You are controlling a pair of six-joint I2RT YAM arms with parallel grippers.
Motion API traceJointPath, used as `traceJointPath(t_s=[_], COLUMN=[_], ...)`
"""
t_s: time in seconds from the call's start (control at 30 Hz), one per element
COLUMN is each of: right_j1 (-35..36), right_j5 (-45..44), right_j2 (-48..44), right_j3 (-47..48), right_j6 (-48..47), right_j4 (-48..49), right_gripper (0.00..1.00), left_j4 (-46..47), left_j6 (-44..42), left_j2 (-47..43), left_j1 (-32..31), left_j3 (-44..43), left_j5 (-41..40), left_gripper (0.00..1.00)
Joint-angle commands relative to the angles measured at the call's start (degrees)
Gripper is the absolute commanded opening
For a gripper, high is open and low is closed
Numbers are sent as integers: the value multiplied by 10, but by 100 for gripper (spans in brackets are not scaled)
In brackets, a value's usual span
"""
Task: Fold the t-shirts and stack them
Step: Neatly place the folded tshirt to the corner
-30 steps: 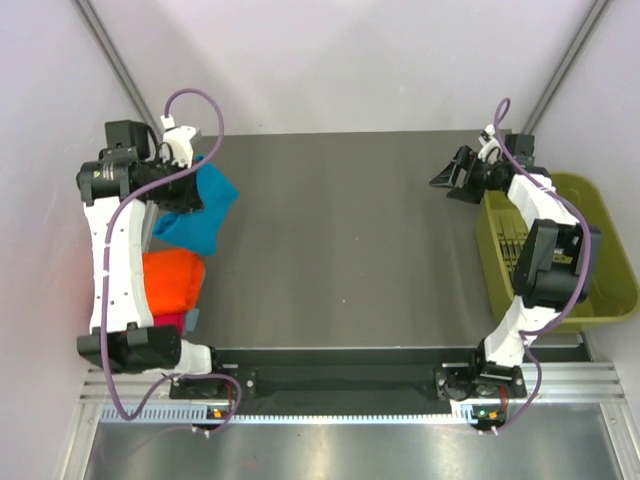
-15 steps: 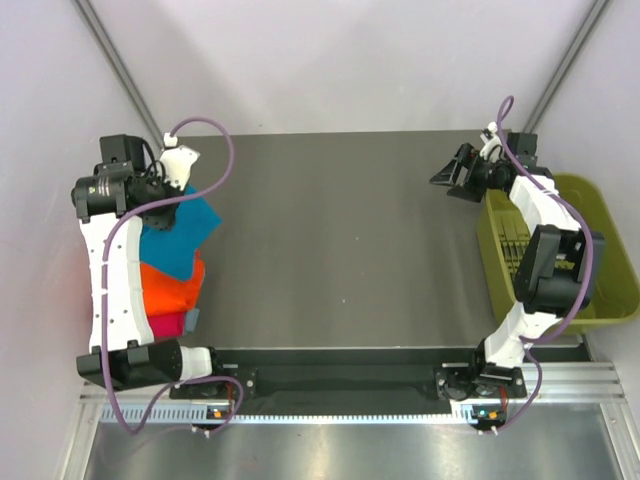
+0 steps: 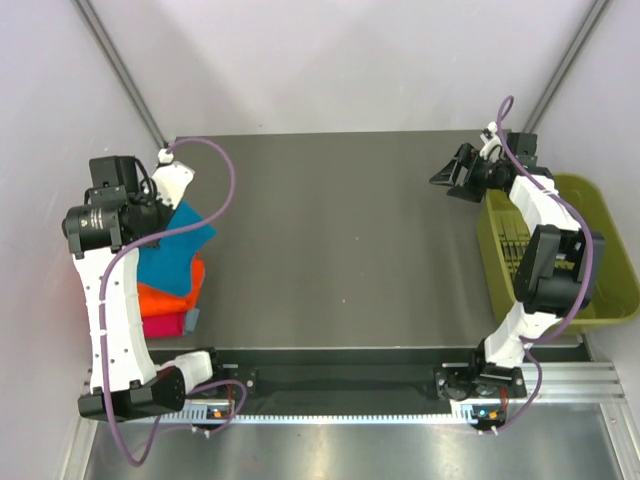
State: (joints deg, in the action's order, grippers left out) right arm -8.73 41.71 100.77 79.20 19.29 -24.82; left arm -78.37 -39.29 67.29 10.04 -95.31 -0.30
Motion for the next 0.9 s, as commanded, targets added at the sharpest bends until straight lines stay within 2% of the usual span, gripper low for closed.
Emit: traceJointPath(t_s=[0.0,0.17,0.47,0.87], right_j1=[6,13,24,32], right_j5=[6,1,-6,-12], right_j2=[-21,-16,-17,-10], right_j3=[17,18,12,13], right_j6=[-2,-3,-9,-10], right_j4=[22,27,31,37], right_gripper=[80,81,81,81], left_j4=[-81,-81,-80,-80], left_j6=[-23,-25,-30,-33], left_j2=[-17,-16,-8,-26], left_j1=[2,2,2,2], left_j3=[14,29,7,60], left_j5=[-14,-1,28,22], left_gripper=[0,0,0,0])
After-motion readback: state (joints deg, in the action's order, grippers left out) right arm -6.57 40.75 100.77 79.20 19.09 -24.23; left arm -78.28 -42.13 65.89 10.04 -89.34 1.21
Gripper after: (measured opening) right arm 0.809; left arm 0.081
